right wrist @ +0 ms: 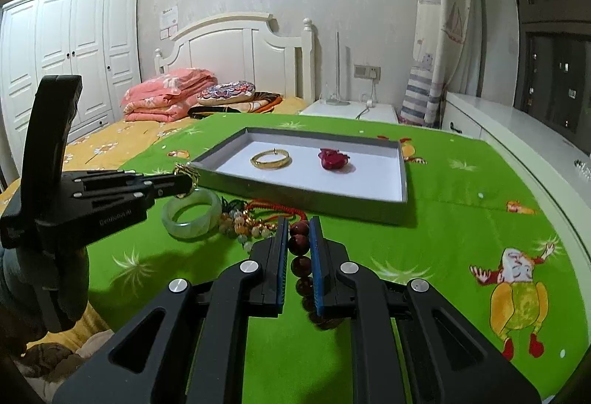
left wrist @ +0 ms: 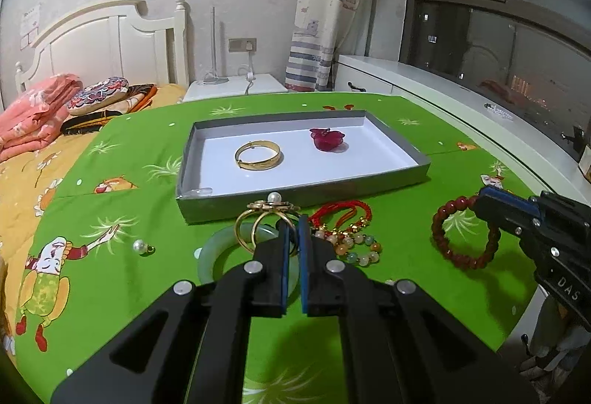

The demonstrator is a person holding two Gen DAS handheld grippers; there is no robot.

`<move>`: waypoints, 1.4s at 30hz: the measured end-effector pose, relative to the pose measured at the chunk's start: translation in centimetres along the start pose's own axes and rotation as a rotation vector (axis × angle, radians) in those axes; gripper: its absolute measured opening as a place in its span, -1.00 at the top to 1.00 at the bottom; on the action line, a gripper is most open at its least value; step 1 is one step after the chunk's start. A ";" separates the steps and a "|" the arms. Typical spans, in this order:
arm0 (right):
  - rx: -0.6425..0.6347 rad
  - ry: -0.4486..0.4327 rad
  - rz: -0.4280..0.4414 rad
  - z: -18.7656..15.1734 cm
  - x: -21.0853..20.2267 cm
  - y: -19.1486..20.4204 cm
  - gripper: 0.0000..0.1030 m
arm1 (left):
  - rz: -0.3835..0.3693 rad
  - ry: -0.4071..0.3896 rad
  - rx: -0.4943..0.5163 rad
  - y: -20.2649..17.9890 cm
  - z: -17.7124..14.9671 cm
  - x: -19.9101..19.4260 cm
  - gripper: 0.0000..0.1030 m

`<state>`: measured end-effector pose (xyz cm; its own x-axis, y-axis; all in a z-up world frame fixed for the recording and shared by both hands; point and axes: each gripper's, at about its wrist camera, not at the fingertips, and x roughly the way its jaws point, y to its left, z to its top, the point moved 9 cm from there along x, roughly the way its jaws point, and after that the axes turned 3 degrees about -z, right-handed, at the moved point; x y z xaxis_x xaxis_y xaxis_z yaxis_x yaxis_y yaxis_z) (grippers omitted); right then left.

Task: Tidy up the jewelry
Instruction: 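Carry the gold rings into the tray with the left gripper while the right gripper places the bracelet there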

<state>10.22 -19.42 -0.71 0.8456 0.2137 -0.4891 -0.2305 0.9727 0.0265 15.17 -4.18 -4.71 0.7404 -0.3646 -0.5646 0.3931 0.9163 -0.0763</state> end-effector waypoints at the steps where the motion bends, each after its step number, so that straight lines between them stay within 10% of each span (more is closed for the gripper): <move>1: -0.004 -0.005 -0.004 0.2 0.0 0.1 0.75 | -0.001 -0.001 0.000 -0.1 0.0 0.1 0.91; 42: -0.013 -0.116 -0.131 10.7 8.5 -2.8 0.75 | 0.092 -0.046 -0.060 3.6 7.8 6.5 0.91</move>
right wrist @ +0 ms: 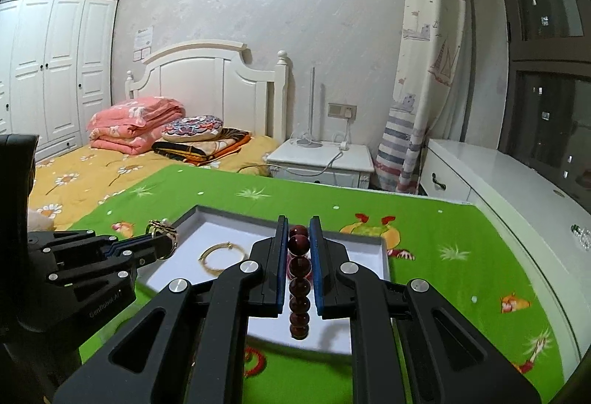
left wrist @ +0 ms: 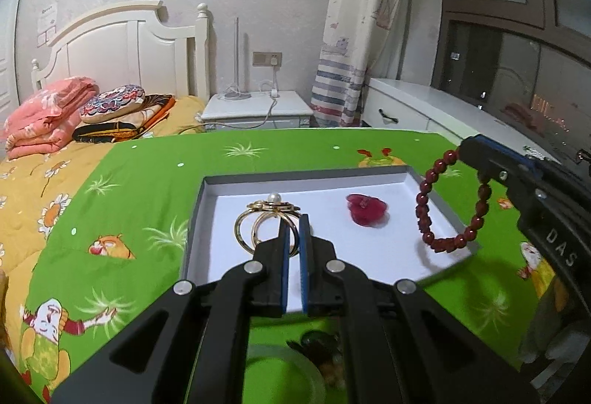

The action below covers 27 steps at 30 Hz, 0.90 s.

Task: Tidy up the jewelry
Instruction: 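Carry the gold rings into the tray with the left gripper while the right gripper places the bracelet there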

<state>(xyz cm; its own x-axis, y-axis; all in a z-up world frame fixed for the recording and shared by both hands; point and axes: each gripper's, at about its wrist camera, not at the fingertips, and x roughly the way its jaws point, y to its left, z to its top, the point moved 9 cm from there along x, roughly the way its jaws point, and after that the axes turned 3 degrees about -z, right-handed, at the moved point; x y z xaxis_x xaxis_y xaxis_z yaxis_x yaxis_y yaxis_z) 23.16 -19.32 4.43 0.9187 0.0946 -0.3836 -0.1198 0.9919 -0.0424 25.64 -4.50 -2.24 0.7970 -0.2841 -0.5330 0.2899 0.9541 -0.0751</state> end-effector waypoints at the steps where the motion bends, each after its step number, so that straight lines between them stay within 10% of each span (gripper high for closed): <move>1: 0.000 0.005 -0.004 0.0 0.5 -0.1 0.75 | 0.009 0.008 -0.003 0.3 0.0 0.6 0.91; 14: 0.067 0.125 -0.055 -2.8 7.2 -2.3 0.75 | 0.061 0.068 -0.041 2.6 0.3 5.0 0.88; 20: 0.074 0.161 -0.058 -3.3 7.8 -2.5 0.57 | 0.094 0.036 -0.035 2.8 0.9 4.5 -0.15; 27: 0.080 0.163 -0.044 -3.3 7.4 -2.2 0.28 | 0.125 0.010 -0.022 2.9 1.0 3.4 -0.58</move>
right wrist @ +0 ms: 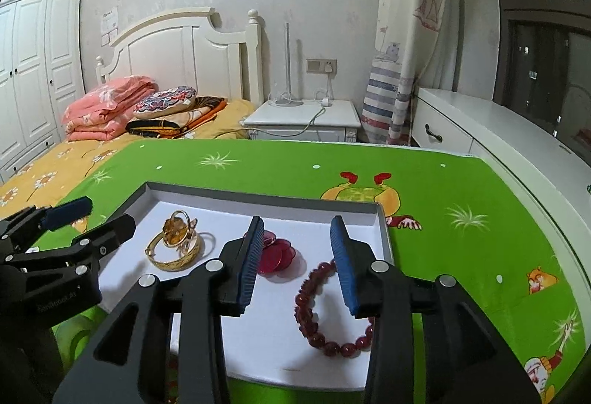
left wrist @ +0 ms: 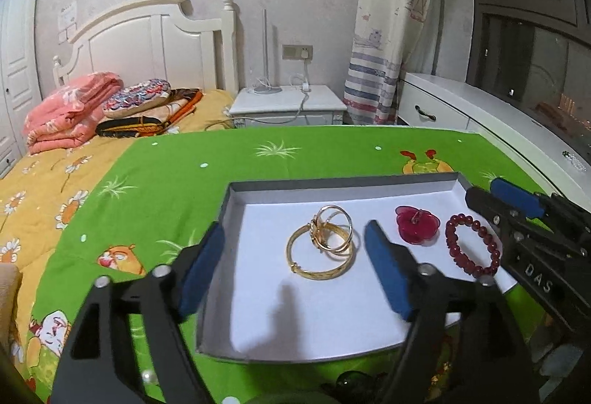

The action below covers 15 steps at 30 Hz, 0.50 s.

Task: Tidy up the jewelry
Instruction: 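Carry the gold rings into the tray with the left gripper while the right gripper places the bracelet there, then withdraw both open grippers from the tray toward the remaining jewelry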

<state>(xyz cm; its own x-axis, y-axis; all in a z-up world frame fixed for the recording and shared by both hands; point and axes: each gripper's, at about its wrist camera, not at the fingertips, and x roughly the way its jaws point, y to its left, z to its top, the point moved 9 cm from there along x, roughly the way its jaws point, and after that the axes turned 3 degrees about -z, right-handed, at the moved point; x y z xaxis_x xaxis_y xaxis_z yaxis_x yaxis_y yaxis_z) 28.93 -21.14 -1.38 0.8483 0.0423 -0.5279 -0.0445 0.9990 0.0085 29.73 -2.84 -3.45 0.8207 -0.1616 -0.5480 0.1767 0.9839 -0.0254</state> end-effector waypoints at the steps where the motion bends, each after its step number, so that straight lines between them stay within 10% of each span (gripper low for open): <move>1: -0.004 0.002 0.004 -0.1 -0.1 0.1 0.26 | 0.004 -0.005 -0.003 0.1 0.0 -0.2 -0.61; 7: -0.032 0.015 0.025 -0.9 -0.8 1.3 0.24 | 0.018 -0.007 -0.019 0.8 -0.6 -1.4 -0.80; 15: -0.056 0.003 0.066 -2.7 -4.3 3.3 -0.41 | 0.054 -0.032 -0.006 1.9 -3.3 -5.6 -0.90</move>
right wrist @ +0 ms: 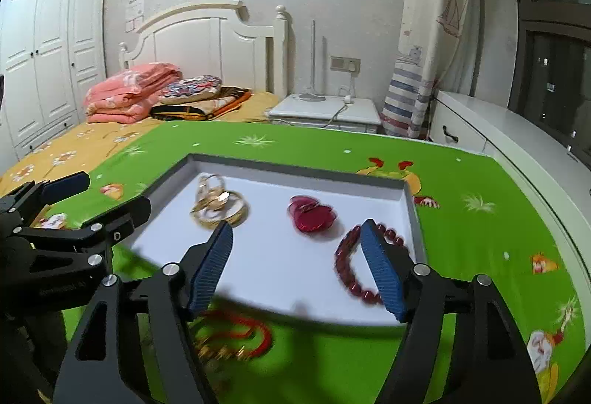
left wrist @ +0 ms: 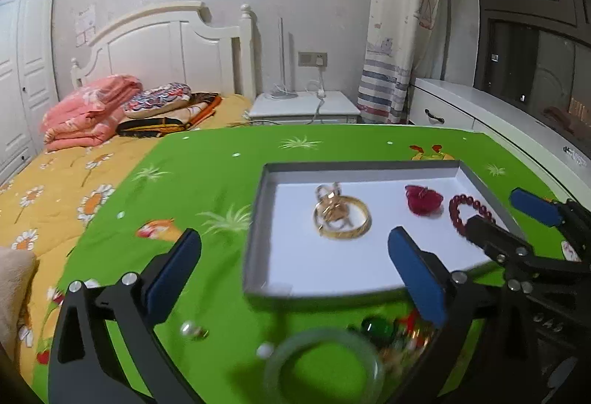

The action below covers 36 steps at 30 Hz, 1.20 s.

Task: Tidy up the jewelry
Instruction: 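Withdraw both open grippers from the tray toward the remaining jewelry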

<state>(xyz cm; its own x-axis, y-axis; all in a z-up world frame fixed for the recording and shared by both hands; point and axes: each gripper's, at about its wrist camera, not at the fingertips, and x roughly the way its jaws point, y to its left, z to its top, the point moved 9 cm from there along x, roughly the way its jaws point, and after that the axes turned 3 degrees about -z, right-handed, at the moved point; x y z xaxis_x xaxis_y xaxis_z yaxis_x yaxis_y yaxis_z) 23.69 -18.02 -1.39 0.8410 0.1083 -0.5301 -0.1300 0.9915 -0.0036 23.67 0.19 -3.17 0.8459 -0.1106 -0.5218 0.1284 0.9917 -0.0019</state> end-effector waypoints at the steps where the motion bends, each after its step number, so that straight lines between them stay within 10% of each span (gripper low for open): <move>1: 0.003 -0.004 0.003 -0.2 -0.4 0.1 -0.45 | -0.003 -0.003 0.000 0.2 -0.4 -0.6 -0.90; 21: -0.044 0.065 0.053 -6.0 -5.4 3.3 -0.44 | 0.035 -0.016 0.046 4.1 -6.0 -6.6 -0.91; 28: -0.142 0.172 0.096 -8.1 -4.5 5.9 0.20 | -0.028 -0.012 -0.001 4.6 -6.2 -6.4 -0.91; 36: -0.205 0.265 0.126 -9.3 -3.0 7.4 0.50 | -0.056 0.000 -0.045 5.3 -6.2 -6.1 -0.91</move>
<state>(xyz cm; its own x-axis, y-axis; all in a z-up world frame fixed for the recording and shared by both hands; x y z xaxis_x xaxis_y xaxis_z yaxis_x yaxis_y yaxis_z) 15.34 -11.63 -7.70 0.6499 0.1799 -0.7384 -0.3491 0.9337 -0.0798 15.95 6.50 -5.30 0.8379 -0.1660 -0.5199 0.1524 0.9859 -0.0692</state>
